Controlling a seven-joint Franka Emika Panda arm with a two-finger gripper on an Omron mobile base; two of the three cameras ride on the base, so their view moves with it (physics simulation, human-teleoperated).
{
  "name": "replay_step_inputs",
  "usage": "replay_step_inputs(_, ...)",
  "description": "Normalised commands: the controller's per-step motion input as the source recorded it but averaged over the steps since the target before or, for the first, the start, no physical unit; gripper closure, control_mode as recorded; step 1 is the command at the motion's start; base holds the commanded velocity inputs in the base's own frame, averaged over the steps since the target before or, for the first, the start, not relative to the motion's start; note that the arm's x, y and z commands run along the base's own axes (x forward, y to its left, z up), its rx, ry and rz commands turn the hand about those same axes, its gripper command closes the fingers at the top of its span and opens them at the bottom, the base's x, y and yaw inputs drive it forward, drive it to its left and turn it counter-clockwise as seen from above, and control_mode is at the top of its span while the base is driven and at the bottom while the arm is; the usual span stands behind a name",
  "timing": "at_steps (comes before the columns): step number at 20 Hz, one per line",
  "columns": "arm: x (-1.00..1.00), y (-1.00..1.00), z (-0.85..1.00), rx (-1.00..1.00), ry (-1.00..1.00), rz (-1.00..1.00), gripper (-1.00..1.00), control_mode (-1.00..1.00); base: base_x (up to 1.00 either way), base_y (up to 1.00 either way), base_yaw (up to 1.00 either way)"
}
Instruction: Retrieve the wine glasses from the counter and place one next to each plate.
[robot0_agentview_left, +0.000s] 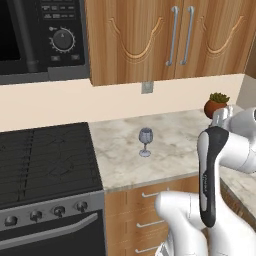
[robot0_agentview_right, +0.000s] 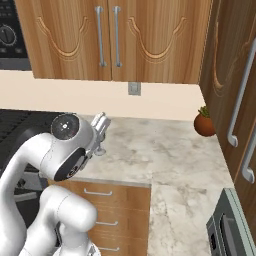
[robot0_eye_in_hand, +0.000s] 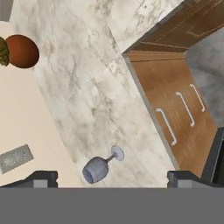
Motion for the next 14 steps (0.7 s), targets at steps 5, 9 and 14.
replay_step_inputs(5,0.00,0.00,0.00,0.07,0.00,-0.07,-1.00,-1.00,0.00,0.00,0.00)
replay_step_inputs(9,0.19,-0.13,0.00,0.09,0.04,0.02,-1.00,-1.00,0.00,0.00,0.00)
replay_step_inputs(14,0.42,-0.17,0.00,0.24,0.20,0.18,-1.00,-1.00,0.00,0.00,0.00)
